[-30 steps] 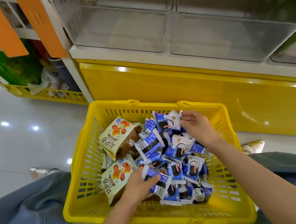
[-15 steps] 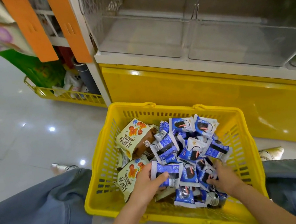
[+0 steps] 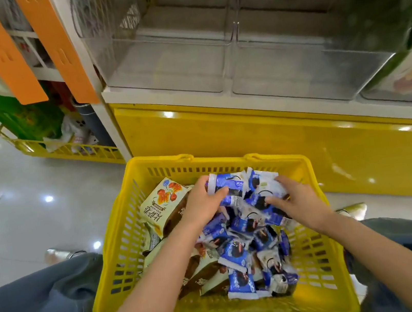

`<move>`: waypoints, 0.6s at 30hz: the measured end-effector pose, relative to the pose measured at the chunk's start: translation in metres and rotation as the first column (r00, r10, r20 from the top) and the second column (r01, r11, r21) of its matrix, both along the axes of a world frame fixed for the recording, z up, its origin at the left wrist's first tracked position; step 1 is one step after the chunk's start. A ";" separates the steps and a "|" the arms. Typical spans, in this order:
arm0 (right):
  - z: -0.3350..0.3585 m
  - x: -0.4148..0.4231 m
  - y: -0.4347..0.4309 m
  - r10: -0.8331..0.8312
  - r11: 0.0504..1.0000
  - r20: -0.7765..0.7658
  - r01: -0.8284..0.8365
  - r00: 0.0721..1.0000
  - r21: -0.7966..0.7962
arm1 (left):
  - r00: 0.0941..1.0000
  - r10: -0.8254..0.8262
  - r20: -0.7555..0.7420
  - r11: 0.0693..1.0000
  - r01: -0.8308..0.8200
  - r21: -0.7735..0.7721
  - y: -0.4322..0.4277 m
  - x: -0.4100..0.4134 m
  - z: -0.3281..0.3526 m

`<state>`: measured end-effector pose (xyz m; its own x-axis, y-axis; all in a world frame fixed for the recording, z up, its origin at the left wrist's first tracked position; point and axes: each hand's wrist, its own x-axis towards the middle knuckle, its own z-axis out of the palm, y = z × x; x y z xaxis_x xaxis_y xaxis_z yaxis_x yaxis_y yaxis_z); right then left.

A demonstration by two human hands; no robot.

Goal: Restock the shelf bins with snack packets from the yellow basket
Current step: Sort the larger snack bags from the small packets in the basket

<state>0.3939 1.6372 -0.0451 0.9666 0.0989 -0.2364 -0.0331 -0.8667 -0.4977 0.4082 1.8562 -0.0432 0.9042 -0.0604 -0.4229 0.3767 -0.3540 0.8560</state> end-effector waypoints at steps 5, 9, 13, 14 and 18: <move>0.004 0.021 0.003 -0.067 0.998 0.091 0.066 0.994 0.012 | 0.987 -0.151 0.060 0.960 0.132 0.245 -0.013 0.026 -0.006; -0.011 -0.003 -0.005 -0.184 0.983 0.221 0.178 0.958 0.048 | 0.910 -0.118 0.398 0.934 -0.034 0.355 -0.010 0.005 -0.012; -0.047 -0.050 -0.011 -0.078 0.996 -0.077 0.080 0.994 0.036 | 0.917 -0.375 0.134 0.884 0.311 0.349 -0.015 -0.042 -0.039; -0.058 -0.060 -0.011 -0.026 1.000 -0.205 0.029 0.978 0.010 | 0.879 -0.476 0.031 0.817 0.428 0.387 -0.019 -0.053 -0.048; -0.086 -0.075 -0.007 0.067 0.996 -0.493 -0.089 0.867 -0.022 | 0.820 -0.527 -0.223 0.693 0.566 0.447 -0.027 -0.083 -0.075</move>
<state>0.3187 1.6305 -0.1309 0.7138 0.1483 -0.6845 -0.1952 -0.8965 -0.3978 0.3256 1.8291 -0.1185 0.7418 -0.3098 -0.5948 0.0394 -0.8653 0.4998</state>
